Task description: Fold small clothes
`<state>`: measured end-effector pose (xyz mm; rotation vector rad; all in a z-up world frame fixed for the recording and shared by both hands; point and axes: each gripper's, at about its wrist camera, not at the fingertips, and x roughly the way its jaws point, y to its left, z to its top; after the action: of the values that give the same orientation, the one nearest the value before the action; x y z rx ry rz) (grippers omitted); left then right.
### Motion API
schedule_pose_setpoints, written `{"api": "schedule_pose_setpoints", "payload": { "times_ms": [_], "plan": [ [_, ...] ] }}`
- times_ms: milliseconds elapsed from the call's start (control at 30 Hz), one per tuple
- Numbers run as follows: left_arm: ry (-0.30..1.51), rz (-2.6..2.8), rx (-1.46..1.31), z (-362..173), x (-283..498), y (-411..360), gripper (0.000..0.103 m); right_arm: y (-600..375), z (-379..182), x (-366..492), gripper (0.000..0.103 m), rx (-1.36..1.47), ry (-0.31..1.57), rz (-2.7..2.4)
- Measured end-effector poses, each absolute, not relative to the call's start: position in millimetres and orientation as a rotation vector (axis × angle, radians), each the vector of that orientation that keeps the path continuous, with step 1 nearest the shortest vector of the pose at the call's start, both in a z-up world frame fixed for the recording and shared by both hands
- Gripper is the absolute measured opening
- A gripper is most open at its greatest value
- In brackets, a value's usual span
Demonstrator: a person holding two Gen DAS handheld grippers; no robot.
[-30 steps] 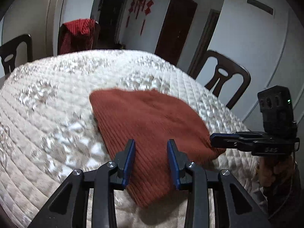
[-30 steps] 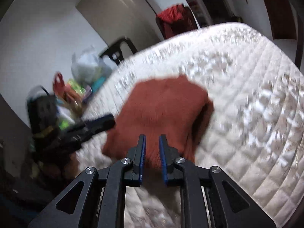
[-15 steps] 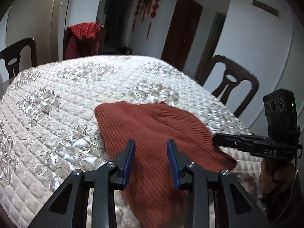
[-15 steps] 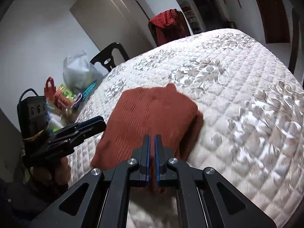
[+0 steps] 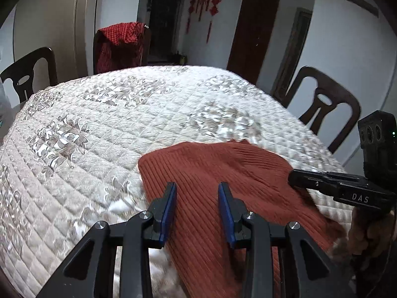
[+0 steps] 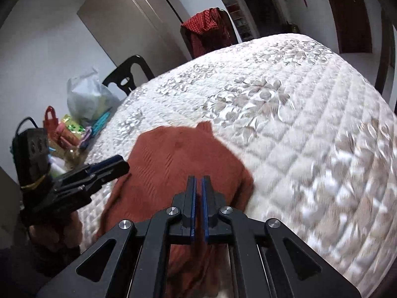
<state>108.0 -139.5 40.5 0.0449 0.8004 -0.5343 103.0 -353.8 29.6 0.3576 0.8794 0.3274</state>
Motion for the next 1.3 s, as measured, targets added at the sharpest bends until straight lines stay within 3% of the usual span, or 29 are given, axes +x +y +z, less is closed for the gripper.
{"api": "schedule_pose_setpoints", "payload": {
  "times_ms": [133, 600, 1300],
  "plan": [
    [0.846, -0.515, 0.072, 23.6, 114.0, -145.6, 0.037, -358.5, 19.0, 111.8, 0.004, 0.360, 0.897, 0.321],
    [0.773, -0.490, 0.079, 46.2, 70.8, -126.1, 0.037, -330.3, 62.1, 48.1, 0.004, 0.239, 0.791, 0.378],
    [0.765, -0.478, 0.081, 27.2, 27.7, -111.4, 0.040, -333.4, 20.3, 22.8, 0.001, 0.243, 0.873, 0.382]
  ]
}}
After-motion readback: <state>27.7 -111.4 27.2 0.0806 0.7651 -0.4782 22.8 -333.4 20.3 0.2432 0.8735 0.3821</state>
